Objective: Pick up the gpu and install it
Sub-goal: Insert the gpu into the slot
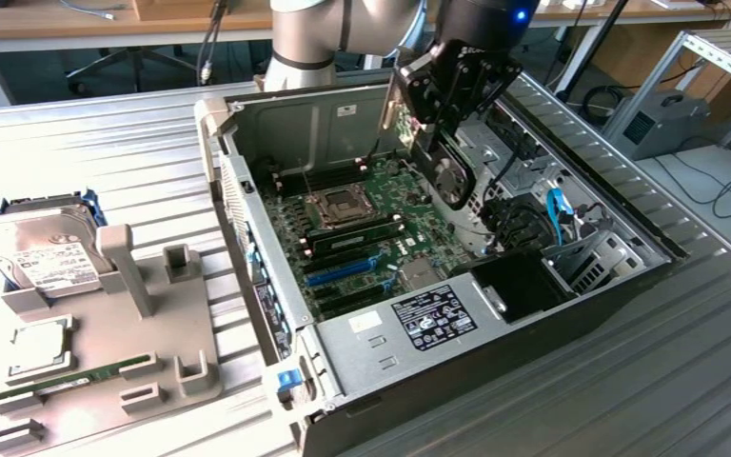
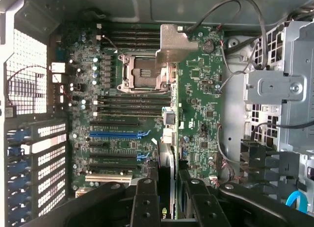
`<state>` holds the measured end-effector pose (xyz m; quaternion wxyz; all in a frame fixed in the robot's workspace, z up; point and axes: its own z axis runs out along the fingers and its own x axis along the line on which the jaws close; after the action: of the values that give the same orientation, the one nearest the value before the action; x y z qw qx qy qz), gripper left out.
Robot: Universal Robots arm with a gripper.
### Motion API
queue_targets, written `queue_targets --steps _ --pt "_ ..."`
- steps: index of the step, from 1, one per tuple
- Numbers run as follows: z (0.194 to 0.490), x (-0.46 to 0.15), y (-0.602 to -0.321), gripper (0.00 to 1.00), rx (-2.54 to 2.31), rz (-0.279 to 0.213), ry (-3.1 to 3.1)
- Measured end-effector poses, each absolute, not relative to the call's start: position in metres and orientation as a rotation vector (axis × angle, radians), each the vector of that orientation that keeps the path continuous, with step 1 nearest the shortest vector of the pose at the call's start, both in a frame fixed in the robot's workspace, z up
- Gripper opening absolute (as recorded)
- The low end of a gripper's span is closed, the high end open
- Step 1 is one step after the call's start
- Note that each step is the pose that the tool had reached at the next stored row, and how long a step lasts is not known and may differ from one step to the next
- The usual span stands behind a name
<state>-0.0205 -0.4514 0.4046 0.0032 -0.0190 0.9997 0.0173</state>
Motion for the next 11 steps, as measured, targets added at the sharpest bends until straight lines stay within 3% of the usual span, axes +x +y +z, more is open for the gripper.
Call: queue_targets --steps 11 --pt "0.4046 -0.0205 -0.4514 0.26 -0.148 0.054 3.132"
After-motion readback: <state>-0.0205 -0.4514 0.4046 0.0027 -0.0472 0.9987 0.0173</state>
